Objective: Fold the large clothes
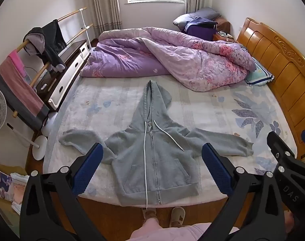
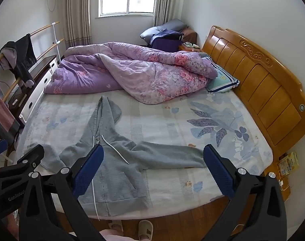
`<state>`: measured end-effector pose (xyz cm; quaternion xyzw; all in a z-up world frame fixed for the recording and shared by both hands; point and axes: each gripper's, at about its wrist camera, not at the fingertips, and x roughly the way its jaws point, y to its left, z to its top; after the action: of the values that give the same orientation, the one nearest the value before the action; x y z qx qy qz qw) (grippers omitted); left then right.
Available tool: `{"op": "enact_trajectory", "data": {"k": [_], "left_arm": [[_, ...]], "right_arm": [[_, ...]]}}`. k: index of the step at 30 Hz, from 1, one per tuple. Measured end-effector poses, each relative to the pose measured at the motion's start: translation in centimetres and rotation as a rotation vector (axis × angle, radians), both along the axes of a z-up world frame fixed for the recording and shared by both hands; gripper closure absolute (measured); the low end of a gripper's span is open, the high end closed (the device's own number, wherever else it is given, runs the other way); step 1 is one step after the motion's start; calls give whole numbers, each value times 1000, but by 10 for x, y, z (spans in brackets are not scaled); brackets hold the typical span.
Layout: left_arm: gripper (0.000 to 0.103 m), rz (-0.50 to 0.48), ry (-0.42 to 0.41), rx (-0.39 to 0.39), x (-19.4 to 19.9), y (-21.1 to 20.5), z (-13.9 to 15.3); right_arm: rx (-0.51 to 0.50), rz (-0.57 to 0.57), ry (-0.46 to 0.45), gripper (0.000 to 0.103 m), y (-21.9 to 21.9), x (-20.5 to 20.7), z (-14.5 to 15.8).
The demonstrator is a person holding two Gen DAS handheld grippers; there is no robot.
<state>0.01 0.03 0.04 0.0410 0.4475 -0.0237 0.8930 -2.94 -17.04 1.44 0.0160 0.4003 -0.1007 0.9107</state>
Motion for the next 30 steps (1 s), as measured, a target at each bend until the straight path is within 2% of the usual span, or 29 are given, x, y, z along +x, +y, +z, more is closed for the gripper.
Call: {"op": "enact_trajectory", "data": {"k": [11,13,22,30], "left_arm": [[5,-27,31,-14,19,12,-11],[5,-44,52,-14,34,25,-14],[5,-79,109,-26,53,54,-27],[5,-61,135,-43,59,59,-31]], "right_arm": [[21,-23,25,7,11,14,-7],[15,-33,39,7,18,19,-9],[-2,-64,121,7,49,40,-19],[3,-46,144,7,54,51,-25]]}}
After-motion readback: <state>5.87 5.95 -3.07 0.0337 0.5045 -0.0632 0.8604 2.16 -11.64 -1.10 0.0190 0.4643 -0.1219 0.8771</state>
